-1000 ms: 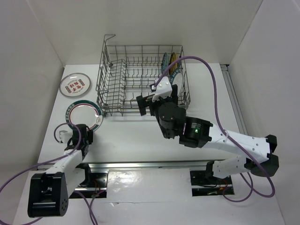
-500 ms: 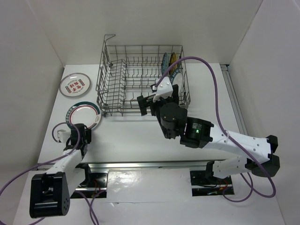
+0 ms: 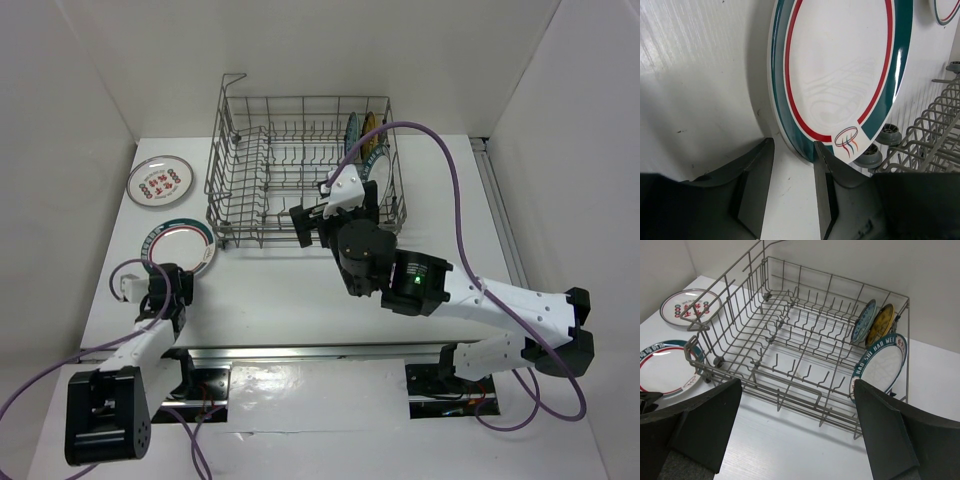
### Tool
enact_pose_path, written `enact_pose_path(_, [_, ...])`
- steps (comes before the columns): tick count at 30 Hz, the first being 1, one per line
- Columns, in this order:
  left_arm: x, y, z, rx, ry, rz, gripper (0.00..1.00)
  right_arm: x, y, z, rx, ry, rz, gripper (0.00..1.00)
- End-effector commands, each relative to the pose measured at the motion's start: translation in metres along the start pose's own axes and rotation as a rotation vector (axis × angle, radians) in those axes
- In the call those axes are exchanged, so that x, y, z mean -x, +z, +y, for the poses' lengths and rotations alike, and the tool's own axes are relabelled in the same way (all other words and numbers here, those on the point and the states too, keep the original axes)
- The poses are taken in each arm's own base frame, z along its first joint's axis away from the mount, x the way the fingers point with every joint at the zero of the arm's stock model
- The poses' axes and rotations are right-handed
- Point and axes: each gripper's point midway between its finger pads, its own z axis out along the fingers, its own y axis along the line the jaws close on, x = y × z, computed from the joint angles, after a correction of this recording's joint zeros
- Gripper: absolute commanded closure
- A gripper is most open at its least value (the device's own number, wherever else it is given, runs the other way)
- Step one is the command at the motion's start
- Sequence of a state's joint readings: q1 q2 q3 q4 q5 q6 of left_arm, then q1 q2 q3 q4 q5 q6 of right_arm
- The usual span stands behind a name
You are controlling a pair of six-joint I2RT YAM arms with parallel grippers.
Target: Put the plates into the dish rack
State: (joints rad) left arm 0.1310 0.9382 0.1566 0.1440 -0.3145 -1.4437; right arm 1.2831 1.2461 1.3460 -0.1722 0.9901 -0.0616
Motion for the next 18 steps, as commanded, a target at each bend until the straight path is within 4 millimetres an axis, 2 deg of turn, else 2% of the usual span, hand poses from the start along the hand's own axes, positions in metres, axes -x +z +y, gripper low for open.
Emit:
enact_pose_path(1, [0.008,0.004,-0.001,-0.005,-0.007,-0.033,0.49,0.008,-0.001,0.001,-0.002,0.028,-0.025,0.00])
enact_pose_path(11, [0.012,0.014,-0.002,0.022,-0.017,-0.027,0.48,0.001,-0.001,0.003,0.007,0.004,-0.015,0.00])
enact_pose_path(12, [0.015,0.015,-0.005,0.022,-0.023,-0.034,0.49,0.001,-0.001,0.003,0.007,0.004,-0.015,0.00])
enact_pose_path(14, [0.012,0.016,0.002,0.048,-0.022,-0.014,0.53,-0.001,0.000,0.004,0.007,0.005,-0.016,0.00])
enact_pose_path(16, [0.012,0.016,0.002,0.048,-0.022,-0.014,0.62,0.002,-0.002,0.002,0.007,0.013,-0.021,0.00])
enact_pose_path(18, [0.013,0.015,-0.003,0.031,-0.026,-0.018,0.64,0.002,-0.002,0.003,0.016,0.012,-0.021,0.00])
